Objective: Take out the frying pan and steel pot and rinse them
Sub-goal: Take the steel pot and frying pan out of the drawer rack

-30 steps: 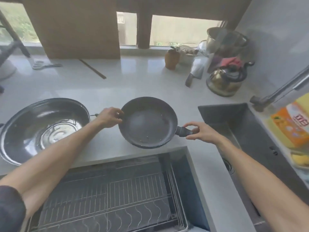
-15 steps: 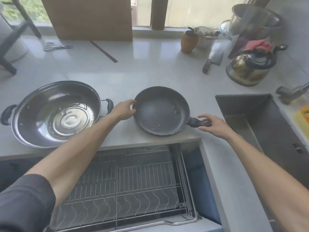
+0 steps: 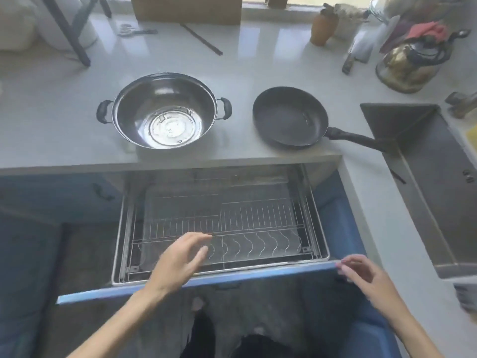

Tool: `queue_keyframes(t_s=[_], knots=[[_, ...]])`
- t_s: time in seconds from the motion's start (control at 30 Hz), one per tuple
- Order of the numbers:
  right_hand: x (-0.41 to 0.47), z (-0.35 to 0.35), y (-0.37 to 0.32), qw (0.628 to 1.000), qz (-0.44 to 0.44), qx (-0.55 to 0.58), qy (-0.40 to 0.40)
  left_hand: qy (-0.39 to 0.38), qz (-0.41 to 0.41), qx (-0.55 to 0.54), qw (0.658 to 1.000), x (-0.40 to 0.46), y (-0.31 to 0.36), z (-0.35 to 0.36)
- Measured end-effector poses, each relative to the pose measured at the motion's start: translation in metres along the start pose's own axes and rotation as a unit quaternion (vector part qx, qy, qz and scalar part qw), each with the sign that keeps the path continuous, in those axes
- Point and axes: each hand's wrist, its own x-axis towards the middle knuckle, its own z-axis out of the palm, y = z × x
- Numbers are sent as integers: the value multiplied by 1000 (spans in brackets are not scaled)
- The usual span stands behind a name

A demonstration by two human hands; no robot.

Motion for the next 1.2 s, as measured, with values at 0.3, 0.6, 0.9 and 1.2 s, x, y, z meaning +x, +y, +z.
queue_keyframes(t_s=[0.3, 0.6, 0.9, 1.2], knots=[[-78, 79, 49, 989, -10, -33, -147, 64, -119, -60, 989, -189, -1, 76], [-176, 103, 148, 981, 43, -12, -191, 26, -179, -105, 978, -260, -7, 151], [-42, 207, 150, 993, -83, -22, -79, -111, -88, 100, 985, -92, -77, 177], [61, 277, 204, 960, -120, -236, -91, -34, -125, 54, 990, -45, -145, 221]])
